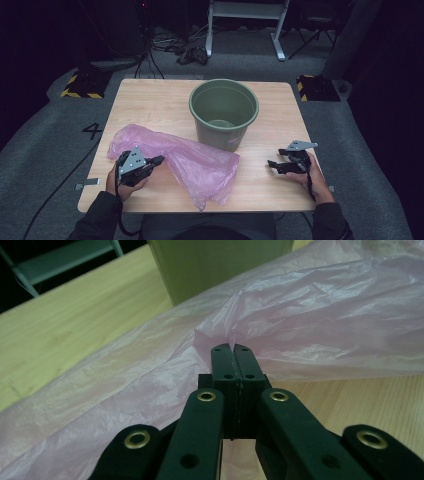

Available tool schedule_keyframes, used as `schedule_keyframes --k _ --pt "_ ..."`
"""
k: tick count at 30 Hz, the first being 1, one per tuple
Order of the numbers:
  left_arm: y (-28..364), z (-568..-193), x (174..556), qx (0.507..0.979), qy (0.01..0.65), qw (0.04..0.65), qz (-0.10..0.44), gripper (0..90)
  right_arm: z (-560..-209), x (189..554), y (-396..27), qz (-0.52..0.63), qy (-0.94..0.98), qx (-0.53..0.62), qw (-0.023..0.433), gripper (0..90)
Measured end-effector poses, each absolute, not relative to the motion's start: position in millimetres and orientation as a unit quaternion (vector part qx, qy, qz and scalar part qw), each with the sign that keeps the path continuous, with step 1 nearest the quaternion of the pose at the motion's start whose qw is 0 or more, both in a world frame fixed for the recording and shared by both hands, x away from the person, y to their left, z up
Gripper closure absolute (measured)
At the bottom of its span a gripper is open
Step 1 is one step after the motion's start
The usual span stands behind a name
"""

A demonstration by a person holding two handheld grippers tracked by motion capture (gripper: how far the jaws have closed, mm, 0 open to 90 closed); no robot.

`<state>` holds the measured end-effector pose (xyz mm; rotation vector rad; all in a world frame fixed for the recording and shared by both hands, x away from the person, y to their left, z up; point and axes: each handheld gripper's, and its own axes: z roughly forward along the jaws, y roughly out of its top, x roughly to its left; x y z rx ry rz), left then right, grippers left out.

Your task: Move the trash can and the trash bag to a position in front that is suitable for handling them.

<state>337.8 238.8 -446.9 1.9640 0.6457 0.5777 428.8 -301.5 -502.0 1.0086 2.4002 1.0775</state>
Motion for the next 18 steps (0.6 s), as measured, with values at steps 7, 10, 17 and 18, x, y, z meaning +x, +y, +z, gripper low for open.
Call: schedule_keyframes --k 7,10,17,18 --pt "243.4 -436.4 332.8 0.789 0.260 0.498 0.250 90.0 -501.9 428.8 -301.6 0.377 0.841 0.353 0.161 26.1" --pt "243.1 -432.6 331.5 0.784 0.254 0.506 0.254 90.0 -501.9 429.0 -301.8 0.378 0.841 0.354 0.160 26.1" --pt "248.2 -422.7 326.1 0.770 0.243 0.529 0.261 90.0 -501.8 429.9 -302.7 0.380 0.838 0.359 0.159 26.2" --pt "248.9 -421.6 325.3 0.769 0.243 0.531 0.261 90.0 -501.9 429.8 -302.5 0.379 0.838 0.358 0.159 26.3"
